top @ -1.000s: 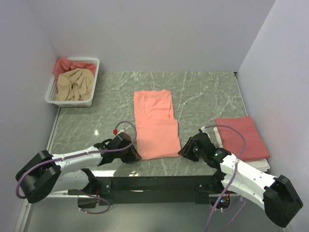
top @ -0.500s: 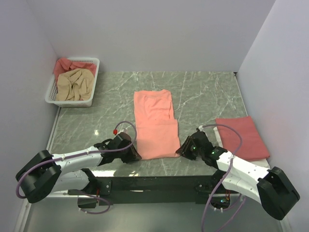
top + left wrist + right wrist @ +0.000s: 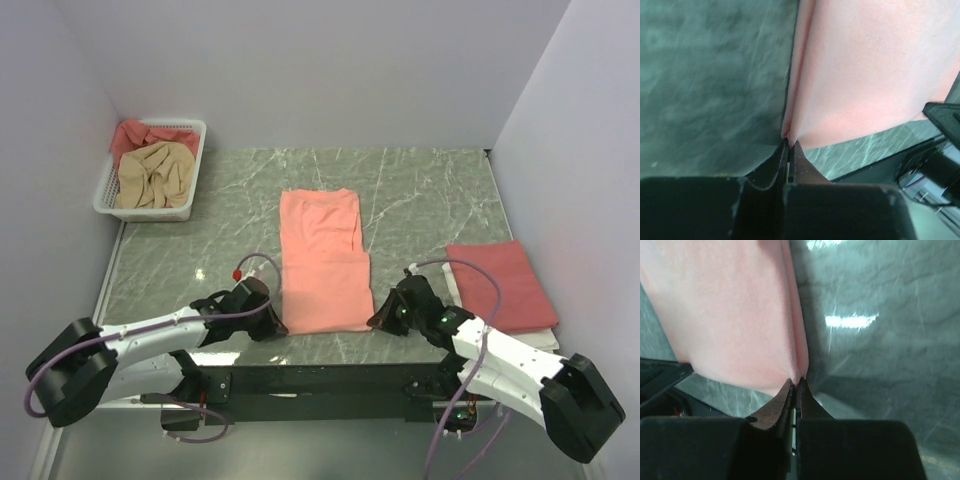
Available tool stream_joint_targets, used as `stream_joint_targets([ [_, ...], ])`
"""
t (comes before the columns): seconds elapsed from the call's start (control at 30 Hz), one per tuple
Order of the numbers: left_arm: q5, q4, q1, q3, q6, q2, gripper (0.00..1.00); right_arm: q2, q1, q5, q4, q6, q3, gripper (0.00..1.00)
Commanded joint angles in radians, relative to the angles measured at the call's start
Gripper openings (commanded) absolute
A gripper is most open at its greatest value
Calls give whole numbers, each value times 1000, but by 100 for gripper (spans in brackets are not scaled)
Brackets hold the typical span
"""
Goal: Fold and stack the t-shirts
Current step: Fold the tshirt
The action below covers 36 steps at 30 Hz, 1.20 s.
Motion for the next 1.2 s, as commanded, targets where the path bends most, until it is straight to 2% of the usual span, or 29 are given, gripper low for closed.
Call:
stream_joint_targets([
  [0.0,-20,-83,-32,-46,19,-102,1,-106,15,-13,-108,-35,-25,0],
  [0.2,-45,-148,-140,-57,-18,-238,1,-308,48,-38,-253,-19,-32,0],
  [0.3,-45,-195,-158,-21,-20,-316,1,-368,69,-39,-314,-10,-1,0],
  [0.47,-132,-294,-158,116,22,-347,1,-366,72,11,-423,-53,161,0],
  [0.77,-235,-401,-134,389,146,-248,1,-207,71,125,-466,-151,413,0],
  [0.93,-172,-389,-8,470,197,-173,0,-78,52,154,-435,-203,524,0],
  [1.0,-93,-361,68,484,224,-139,1,-18,32,143,-412,-217,560,0],
  [1.17,-17,-347,167,602,291,-21,1,121,-59,88,-343,-268,643,0],
])
